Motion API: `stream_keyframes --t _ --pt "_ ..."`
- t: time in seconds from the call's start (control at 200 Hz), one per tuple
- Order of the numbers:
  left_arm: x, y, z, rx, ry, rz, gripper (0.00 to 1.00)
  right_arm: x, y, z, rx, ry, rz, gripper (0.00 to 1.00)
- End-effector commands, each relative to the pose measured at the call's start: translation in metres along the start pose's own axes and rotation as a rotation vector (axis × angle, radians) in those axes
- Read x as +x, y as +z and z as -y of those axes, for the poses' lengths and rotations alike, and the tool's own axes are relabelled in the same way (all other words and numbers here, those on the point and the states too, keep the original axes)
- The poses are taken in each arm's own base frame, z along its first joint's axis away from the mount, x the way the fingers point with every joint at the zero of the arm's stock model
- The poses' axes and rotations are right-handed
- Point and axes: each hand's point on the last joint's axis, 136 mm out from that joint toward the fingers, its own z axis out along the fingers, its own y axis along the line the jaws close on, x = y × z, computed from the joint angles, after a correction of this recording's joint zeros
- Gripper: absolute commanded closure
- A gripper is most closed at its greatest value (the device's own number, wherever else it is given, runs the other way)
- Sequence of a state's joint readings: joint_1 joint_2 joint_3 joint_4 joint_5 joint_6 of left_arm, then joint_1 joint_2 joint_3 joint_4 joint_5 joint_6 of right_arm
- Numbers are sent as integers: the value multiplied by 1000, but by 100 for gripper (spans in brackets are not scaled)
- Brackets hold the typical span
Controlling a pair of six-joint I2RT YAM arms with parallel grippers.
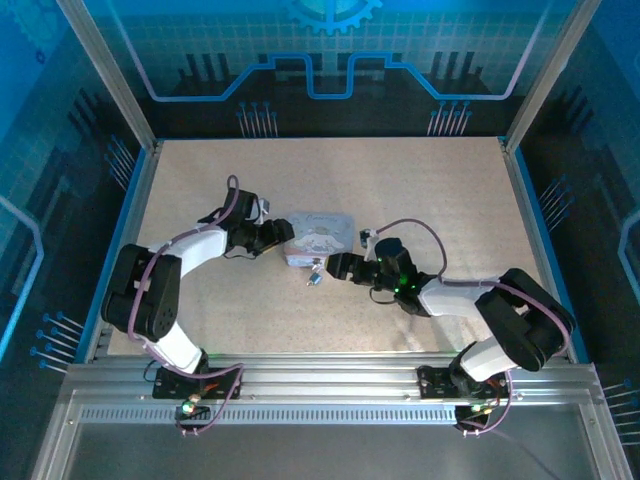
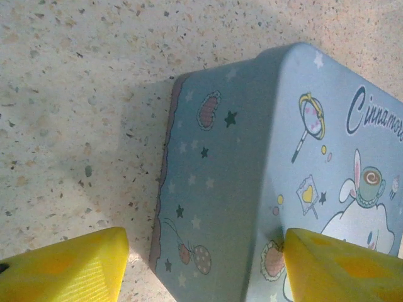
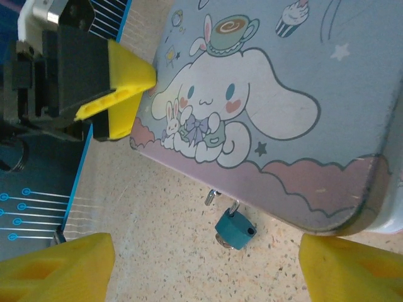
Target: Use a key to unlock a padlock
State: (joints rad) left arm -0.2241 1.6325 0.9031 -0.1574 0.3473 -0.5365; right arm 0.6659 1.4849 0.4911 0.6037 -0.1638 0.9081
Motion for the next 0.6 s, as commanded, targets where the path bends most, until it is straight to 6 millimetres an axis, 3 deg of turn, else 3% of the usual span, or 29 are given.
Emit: stream_keyframes --t 0.0,0.37,0.595 --pt "32 0 -12 -19 -16 -67 33 -12 5 -6 -22 -39 7 22" --pt "64 -10 -26 -34 -48 -64 34 -28 16 2 -18 -90 39 23" --pt "71 -13 -32 -38 -67 -55 34 -31 16 5 -35 -118 65 23"
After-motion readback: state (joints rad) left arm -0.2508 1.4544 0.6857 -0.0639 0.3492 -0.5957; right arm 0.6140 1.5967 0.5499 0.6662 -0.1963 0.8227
